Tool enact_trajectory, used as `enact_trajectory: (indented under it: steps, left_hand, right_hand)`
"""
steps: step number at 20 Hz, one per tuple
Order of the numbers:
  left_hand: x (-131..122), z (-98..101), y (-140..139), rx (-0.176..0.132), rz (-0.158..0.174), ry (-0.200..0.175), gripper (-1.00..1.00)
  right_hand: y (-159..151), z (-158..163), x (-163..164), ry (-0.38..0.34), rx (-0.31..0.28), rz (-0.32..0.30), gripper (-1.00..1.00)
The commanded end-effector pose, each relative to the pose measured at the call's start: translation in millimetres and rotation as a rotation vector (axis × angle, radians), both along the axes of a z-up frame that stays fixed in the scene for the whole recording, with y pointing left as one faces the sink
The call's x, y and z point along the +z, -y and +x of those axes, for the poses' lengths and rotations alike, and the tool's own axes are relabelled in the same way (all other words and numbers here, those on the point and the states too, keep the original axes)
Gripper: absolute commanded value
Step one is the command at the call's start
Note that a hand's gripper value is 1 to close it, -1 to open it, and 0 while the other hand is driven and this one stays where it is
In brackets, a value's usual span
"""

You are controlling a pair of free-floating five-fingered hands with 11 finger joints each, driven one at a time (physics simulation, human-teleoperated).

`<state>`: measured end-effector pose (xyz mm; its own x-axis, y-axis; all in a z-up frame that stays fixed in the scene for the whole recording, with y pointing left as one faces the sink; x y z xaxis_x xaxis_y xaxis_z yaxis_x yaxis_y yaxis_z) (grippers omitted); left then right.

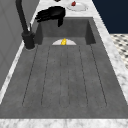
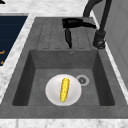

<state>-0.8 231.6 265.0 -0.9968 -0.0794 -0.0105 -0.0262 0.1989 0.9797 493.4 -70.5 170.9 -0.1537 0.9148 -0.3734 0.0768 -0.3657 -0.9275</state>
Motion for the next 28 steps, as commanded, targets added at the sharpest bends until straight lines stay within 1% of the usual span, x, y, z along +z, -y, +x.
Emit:
enact_trajectory:
  steps: [1,5,7,8,9,12,13,14,15,16,17,19,23,24,25,28]
  left_hand:
    - [0.0,0.0,0.0,0.000,0.000,0.000,0.00]
    - [0.0,0.0,0.0,0.000,0.000,0.000,0.00]
    - [0.0,0.0,0.0,0.000,0.000,0.000,0.00]
    - [0.0,0.0,0.0,0.000,0.000,0.000,0.00]
    - [0.0,0.0,0.0,0.000,0.000,0.000,0.00]
    - [0.0,0.0,0.0,0.000,0.000,0.000,0.00]
    - [0.0,0.0,0.0,0.000,0.000,0.000,0.00]
    - [0.0,0.0,0.0,0.000,0.000,0.000,0.00]
    - [0.0,0.0,0.0,0.000,0.000,0.000,0.00]
    - [0.0,0.0,0.0,0.000,0.000,0.000,0.00]
    - [0.0,0.0,0.0,0.000,0.000,0.000,0.00]
    - [0.0,0.0,0.0,0.000,0.000,0.000,0.00]
    - [0.0,0.0,0.0,0.000,0.000,0.000,0.00]
    - [0.0,0.0,0.0,0.000,0.000,0.000,0.00]
    - [0.0,0.0,0.0,0.000,0.000,0.000,0.00]
    - [0.0,0.0,0.0,0.000,0.000,0.000,0.00]
  right_hand:
    - [11.2,-6.7,10.8,0.019,0.026,0.109,-1.00]
    - [23.4,-17.0,28.2,0.018,0.024,0.140,-1.00]
    - [30.6,-15.6,34.9,0.003,0.007,0.160,-1.00]
    - [34.8,-12.1,37.3,-0.027,0.005,0.163,-1.00]
    - [37.2,-5.2,35.1,-0.037,0.000,0.147,-1.00]
    - [45.3,-0.5,33.1,-0.079,0.003,0.146,-1.00]
    - [36.5,6.8,26.9,-0.068,0.003,0.094,-1.00]
    - [39.4,5.8,29.2,-0.048,-0.002,0.103,-1.00]
    - [41.3,8.2,24.3,-0.049,-0.007,0.110,-1.00]
    - [42.6,5.6,26.3,-0.026,-0.006,0.115,-1.00]
    - [46.5,5.7,27.7,-0.025,0.000,0.133,-1.00]
    - [47.7,25.4,28.8,-0.055,-0.011,0.163,-1.00]
    - [44.7,37.7,30.5,-0.112,-0.022,0.225,-1.00]
    - [45.2,41.4,30.1,-0.114,-0.025,0.237,-1.00]
    - [45.8,44.3,28.5,-0.100,-0.025,0.251,-1.00]
    - [46.2,54.2,27.7,-0.105,-0.007,0.284,-1.00]
